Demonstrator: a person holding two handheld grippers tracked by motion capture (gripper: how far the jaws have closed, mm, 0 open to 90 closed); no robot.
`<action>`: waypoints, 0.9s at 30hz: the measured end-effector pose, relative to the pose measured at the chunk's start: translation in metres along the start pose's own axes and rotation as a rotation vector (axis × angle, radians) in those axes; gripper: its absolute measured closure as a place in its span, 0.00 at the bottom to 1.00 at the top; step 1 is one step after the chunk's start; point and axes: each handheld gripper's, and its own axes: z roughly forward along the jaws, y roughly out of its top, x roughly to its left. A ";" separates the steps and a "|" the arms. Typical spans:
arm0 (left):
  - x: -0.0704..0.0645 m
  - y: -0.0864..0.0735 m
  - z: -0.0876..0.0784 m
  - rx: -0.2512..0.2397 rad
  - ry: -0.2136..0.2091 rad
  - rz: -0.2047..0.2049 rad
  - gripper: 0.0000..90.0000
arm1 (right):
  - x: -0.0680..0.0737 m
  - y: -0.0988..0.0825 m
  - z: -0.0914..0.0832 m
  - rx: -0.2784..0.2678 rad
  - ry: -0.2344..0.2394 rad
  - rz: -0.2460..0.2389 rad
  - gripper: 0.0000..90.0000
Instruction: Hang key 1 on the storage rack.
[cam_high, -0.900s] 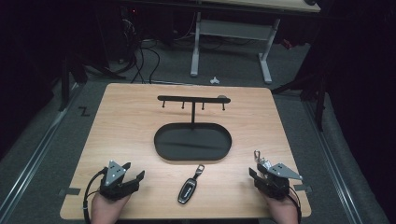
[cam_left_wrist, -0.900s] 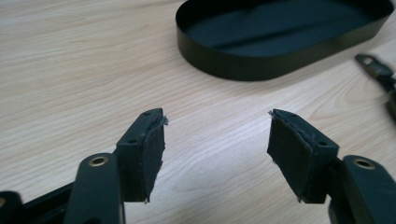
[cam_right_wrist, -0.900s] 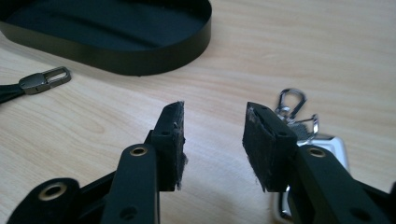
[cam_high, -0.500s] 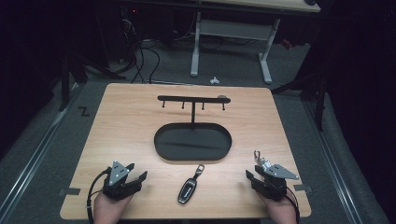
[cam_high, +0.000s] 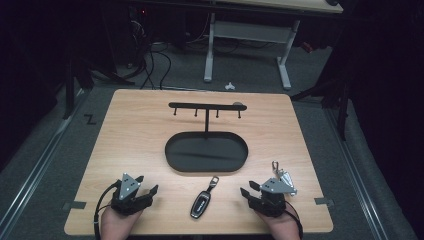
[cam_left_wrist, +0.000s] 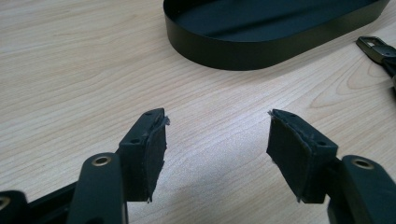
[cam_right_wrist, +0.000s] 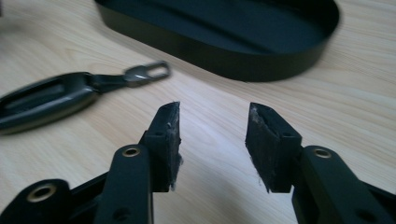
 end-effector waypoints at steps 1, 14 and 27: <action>0.000 -0.001 -0.002 0.001 0.002 0.005 0.42 | 0.008 0.003 0.004 -0.007 0.023 -0.012 0.65; 0.010 -0.015 -0.026 -0.005 0.056 -0.017 0.41 | 0.059 0.025 0.037 0.010 0.171 -0.127 0.90; 0.015 -0.024 -0.037 -0.004 0.084 -0.035 0.41 | 0.080 0.028 0.054 0.052 0.291 -0.159 1.00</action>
